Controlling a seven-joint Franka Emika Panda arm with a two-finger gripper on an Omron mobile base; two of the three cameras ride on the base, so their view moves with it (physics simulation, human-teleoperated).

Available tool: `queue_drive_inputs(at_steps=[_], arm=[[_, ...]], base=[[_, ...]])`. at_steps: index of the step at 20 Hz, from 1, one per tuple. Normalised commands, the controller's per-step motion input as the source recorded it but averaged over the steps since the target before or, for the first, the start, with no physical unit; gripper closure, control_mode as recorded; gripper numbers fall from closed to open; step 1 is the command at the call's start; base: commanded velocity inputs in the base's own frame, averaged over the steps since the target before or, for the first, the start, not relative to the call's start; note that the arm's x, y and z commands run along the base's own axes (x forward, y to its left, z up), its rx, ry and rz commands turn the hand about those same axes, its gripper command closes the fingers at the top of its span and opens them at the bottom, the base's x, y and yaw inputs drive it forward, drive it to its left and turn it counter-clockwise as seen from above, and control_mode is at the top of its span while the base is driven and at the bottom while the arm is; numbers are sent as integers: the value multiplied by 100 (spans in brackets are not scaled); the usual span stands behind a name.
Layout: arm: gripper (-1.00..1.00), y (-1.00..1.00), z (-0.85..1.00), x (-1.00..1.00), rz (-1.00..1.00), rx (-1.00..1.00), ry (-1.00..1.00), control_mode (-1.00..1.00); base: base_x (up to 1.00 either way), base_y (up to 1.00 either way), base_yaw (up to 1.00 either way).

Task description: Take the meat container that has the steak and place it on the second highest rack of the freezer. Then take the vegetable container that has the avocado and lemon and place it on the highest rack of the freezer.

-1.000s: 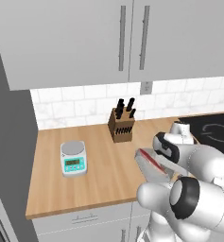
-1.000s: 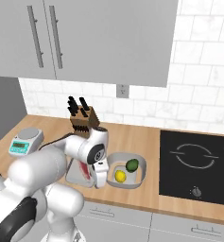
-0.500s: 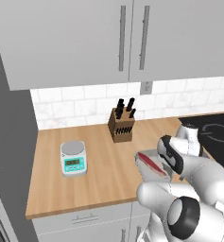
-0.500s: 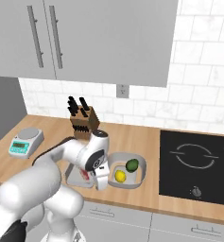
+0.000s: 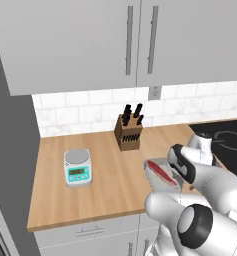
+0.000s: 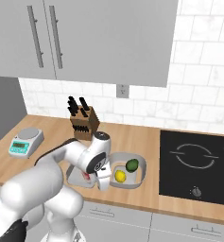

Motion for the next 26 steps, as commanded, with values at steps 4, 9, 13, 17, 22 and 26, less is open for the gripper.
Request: queue_drive_inputs(at_steps=[4, 9, 13, 17, 22, 26], arm=[[-100, 11, -27, 9, 1, 0, 0, -100], [-100, 8, -15, 3, 0, 0, -3, -100], [-100, 0, 0, 0, 0, 0, 0, -100], [100, 0, 0, 0, 0, 0, 0, -100], [100, 0, 0, 0, 0, 0, 0, -100], [100, 0, 0, 0, 0, 0, 0, -100]], base=[[0, 0, 0], [0, 0, 0], [0, 0, 0], [0, 0, 0], [0, 0, 0], [0, 0, 0]])
